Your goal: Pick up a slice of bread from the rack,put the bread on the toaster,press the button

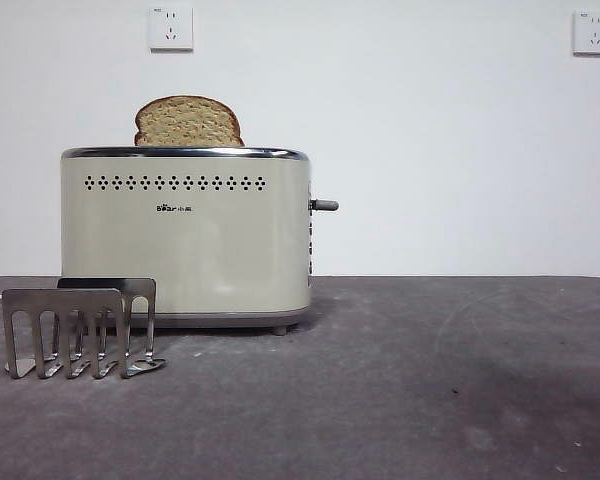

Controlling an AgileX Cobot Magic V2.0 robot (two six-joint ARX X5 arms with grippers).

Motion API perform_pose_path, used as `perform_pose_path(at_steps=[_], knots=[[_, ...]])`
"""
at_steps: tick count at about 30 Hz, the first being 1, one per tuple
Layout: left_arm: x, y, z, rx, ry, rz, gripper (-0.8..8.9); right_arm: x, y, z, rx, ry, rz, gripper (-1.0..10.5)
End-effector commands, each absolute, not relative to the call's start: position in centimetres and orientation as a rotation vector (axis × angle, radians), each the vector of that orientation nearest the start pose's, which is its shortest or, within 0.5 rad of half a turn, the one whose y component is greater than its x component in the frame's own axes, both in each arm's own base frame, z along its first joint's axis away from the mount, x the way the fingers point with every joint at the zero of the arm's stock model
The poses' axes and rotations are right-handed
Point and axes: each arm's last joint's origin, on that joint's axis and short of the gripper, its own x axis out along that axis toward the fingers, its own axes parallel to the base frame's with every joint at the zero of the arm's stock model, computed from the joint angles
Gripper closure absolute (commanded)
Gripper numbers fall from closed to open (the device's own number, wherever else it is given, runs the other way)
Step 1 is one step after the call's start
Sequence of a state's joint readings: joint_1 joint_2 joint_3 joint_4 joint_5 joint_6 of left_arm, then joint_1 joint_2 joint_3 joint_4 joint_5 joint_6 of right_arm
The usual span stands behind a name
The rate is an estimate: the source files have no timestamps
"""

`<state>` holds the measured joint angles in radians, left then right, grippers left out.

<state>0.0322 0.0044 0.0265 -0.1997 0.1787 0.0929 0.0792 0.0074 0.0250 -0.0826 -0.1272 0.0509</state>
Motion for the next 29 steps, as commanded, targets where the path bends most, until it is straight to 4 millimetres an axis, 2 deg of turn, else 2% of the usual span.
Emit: perform_pose_path(at_steps=[1,9,29], knots=[[9.46,-0.2,14.91,0.066,0.187,-0.158,8.17,9.62,1.11,15.57,0.093,0.103,0.195,9.5],[9.46,-0.2,14.91,0.066,0.187,-0.158,8.17,9.53,1.12,14.88,0.111,0.178,0.195,9.5],[9.46,-0.2,14.91,0.066,0.187,-0.158,8.17,9.53,1.12,14.95,0.11,0.172,0.194,9.5]])
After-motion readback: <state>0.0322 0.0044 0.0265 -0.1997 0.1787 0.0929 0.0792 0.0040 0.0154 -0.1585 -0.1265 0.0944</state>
